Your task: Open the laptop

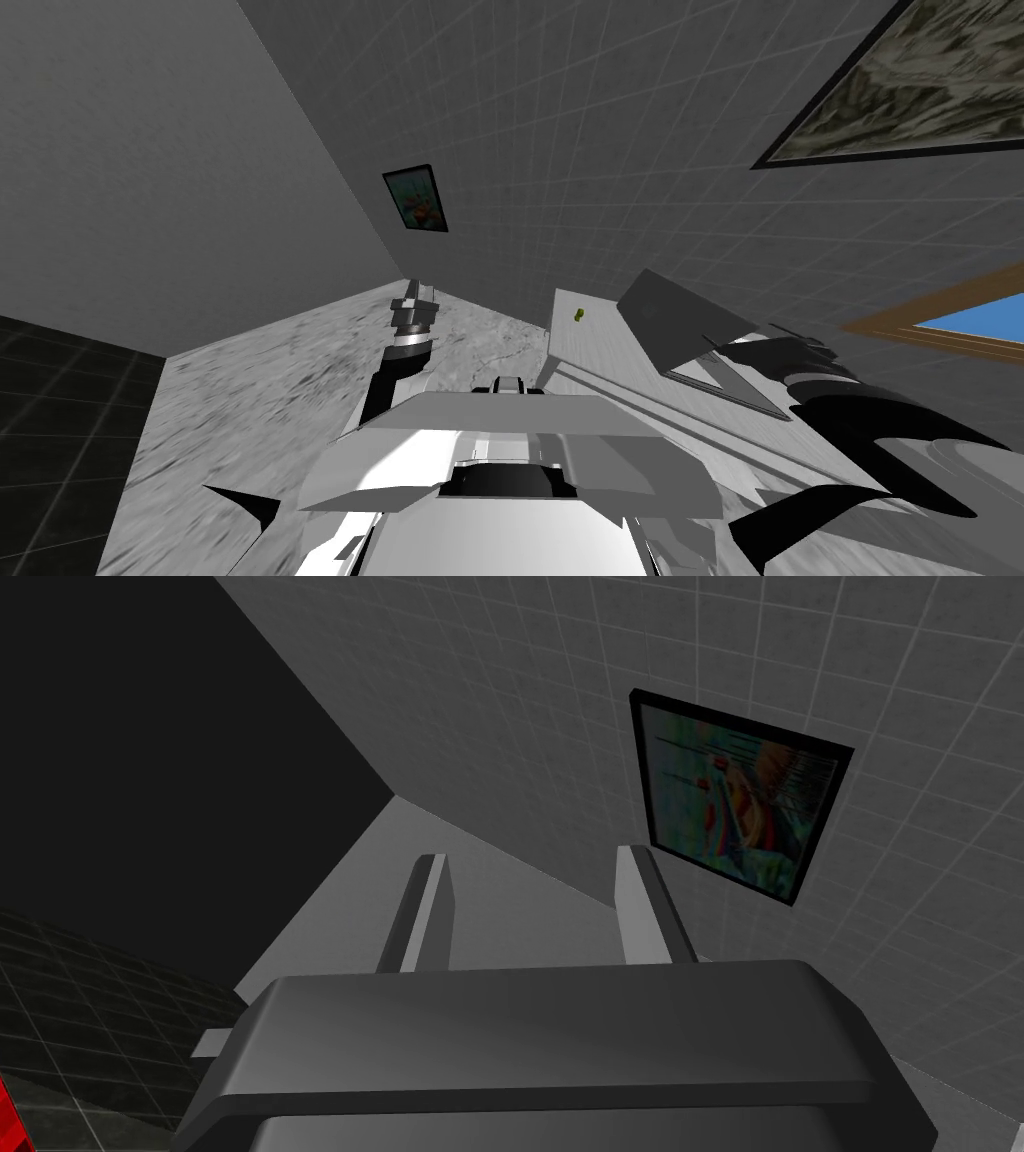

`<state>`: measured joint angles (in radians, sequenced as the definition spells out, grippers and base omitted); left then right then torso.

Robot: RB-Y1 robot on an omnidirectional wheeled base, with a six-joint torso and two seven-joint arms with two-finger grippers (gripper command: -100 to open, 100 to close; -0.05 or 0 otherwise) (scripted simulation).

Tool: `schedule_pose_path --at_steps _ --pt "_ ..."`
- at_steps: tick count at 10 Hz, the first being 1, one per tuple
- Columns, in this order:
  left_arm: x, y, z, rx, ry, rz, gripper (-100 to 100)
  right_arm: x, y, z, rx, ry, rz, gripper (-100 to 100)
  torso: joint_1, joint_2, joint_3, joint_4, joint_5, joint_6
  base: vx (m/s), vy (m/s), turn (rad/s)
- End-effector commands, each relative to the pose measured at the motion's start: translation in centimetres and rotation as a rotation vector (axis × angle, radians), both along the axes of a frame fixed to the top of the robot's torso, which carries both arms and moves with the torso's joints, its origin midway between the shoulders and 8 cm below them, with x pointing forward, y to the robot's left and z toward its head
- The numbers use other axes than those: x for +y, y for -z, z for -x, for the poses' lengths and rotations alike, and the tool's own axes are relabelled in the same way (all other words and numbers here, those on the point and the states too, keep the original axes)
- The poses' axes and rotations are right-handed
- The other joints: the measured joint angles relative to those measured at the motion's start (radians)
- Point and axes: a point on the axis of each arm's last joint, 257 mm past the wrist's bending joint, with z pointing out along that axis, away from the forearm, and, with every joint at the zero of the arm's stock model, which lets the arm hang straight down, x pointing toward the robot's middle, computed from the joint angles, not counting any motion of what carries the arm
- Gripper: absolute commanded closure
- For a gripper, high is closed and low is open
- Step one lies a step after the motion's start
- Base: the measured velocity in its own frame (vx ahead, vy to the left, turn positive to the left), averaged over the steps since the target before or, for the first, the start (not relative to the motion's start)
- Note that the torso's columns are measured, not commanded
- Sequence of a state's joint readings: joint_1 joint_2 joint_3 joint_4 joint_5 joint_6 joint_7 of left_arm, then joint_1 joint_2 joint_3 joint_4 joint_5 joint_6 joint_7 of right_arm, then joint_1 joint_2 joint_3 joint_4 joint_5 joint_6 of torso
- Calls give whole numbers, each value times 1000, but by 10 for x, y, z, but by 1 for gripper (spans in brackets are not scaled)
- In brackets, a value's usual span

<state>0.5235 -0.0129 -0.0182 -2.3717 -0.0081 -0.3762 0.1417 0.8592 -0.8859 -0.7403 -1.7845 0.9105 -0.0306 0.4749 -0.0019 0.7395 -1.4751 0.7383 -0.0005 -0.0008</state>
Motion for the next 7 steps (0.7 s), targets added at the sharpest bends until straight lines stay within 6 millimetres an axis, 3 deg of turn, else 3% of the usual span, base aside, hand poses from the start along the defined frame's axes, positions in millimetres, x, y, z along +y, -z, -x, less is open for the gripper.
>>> schedule_pose_path --at_steps 1,2,4,7 --pt "0 0 0 0 0 0 0 0 0 0 0 0 -1 100 -1 1 1 0 -1 0 6 -6 -8" --pt "0 0 0 0 0 0 0 -14 -1 4 -20 29 -32 100 0 -1 1 -1 -4 0 -59 -30 160" --pt "0 0 0 0 0 0 0 -33 0 9 -56 65 -101 100 -8 0 1 -2 -7 -1 -205 -38 318" --pt "0 0 0 0 0 0 0 -52 4 19 -68 107 -138 100 -10 -5 -2 -4 -9 6 -113 -43 118"
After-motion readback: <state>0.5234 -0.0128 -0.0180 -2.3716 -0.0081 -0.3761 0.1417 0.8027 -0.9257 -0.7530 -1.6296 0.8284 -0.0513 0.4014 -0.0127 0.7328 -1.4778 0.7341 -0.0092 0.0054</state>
